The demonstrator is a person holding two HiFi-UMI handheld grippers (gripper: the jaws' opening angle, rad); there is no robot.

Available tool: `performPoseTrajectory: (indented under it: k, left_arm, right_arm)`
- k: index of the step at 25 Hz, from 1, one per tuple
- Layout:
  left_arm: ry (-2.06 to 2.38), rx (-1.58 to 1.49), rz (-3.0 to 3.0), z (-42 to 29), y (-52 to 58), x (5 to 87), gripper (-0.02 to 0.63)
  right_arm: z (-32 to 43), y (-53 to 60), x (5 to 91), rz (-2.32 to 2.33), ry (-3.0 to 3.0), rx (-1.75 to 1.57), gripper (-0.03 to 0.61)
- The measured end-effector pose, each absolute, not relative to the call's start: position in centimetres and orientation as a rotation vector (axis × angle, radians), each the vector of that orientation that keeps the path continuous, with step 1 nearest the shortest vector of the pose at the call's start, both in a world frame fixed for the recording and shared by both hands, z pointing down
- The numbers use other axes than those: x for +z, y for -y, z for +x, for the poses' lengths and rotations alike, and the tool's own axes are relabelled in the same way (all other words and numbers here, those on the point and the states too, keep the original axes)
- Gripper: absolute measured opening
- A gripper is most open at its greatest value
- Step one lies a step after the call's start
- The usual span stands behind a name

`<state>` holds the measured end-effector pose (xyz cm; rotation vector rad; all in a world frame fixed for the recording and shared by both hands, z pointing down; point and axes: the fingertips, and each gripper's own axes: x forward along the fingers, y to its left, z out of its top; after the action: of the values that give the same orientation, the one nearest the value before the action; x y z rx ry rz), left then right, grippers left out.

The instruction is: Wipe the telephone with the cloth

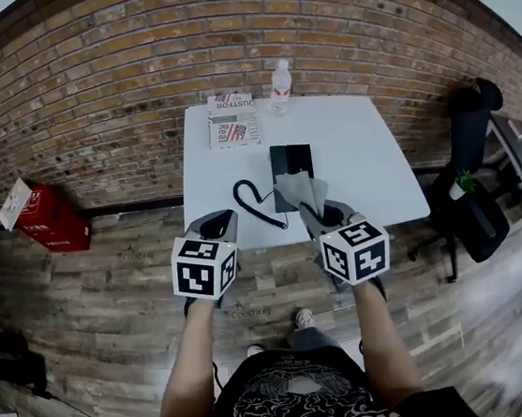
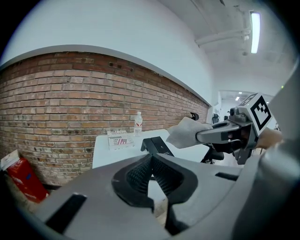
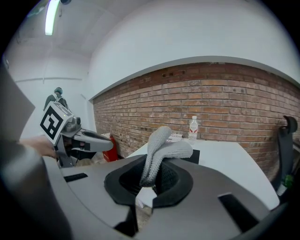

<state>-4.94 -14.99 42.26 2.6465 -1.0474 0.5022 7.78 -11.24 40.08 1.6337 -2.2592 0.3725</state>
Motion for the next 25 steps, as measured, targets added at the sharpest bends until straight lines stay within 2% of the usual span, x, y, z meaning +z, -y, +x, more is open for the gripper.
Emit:
performPoseTrajectory:
  k: [25]
  left_arm:
    - [1.153, 0.545, 2.551, 1.0, 27.9, 44.7, 0.006]
  right_arm:
    - [14.7, 27.4, 43.0, 1.533, 2.305, 0.384, 0.011]
